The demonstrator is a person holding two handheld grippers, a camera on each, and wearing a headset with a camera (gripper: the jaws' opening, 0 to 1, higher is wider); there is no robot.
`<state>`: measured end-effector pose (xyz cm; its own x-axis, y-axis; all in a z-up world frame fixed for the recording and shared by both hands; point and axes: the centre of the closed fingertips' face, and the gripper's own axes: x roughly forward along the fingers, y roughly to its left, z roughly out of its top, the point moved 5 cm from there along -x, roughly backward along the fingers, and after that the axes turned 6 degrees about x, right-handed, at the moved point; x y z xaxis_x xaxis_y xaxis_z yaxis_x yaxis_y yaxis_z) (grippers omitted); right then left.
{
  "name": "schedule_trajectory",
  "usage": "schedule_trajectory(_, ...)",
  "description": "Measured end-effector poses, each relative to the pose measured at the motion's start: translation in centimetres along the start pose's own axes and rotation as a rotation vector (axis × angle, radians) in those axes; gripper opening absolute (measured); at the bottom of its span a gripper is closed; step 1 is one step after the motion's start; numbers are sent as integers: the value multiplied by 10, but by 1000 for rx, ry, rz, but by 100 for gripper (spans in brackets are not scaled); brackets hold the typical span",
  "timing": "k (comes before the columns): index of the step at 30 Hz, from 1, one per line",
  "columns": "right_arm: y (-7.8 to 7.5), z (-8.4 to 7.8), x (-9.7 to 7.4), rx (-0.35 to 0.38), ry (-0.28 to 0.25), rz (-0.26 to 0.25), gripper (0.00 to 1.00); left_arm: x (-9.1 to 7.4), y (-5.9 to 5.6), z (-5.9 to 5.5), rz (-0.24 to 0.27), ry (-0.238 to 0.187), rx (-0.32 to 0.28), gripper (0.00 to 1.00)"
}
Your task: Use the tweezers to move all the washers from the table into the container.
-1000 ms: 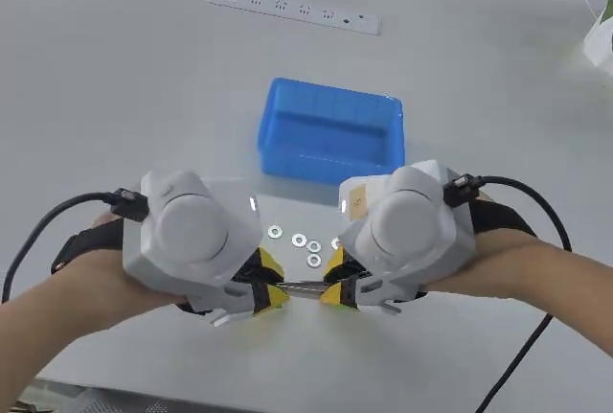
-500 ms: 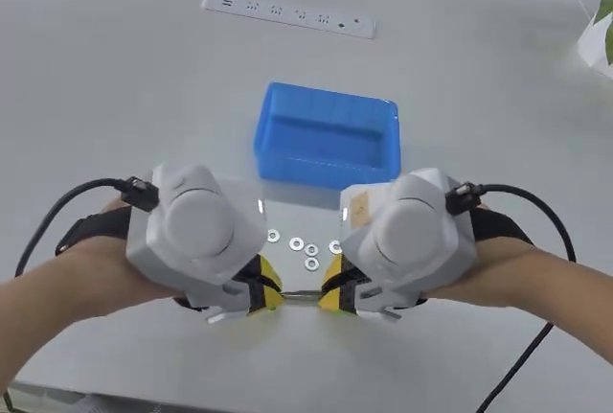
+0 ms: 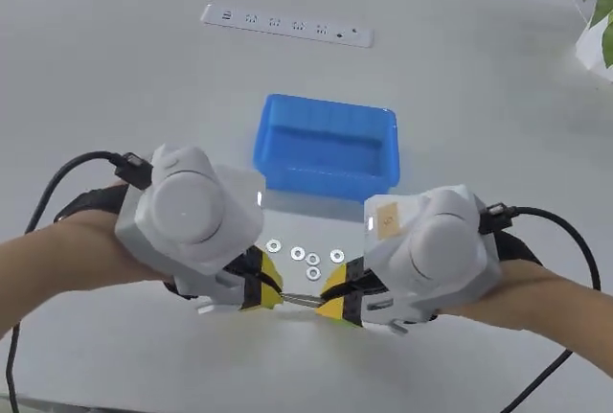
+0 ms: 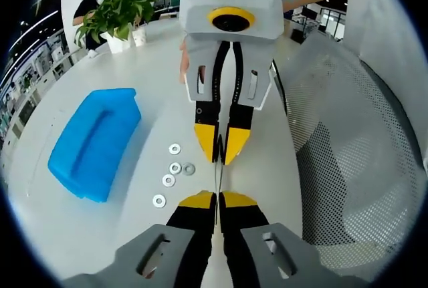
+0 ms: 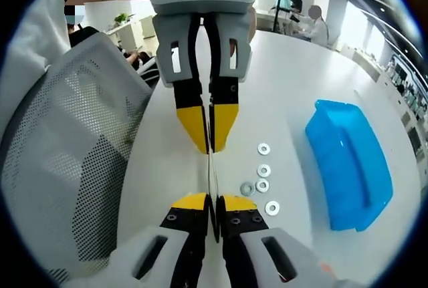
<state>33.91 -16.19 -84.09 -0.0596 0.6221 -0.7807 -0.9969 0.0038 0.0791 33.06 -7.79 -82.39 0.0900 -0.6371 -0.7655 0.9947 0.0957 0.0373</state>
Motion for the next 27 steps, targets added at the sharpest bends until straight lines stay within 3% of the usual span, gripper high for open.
schedule_trajectory(8, 0, 1, -4, 5, -51, -18, 7, -8, 3, 8, -8, -24, 42, 6)
schedule_trajectory(15, 2, 5, -7, 48, -138, -22, 7, -20, 2, 15, -15, -65, 69, 6)
schedule_trajectory(22, 4, 7, -6, 69, -211, -18, 7, -26, -1, 19, -20, -75, 71, 6)
schedule_trajectory(27, 5, 7, -8, 111, -304, -8, 6, -33, -1, 25, -16, -129, 51, 6)
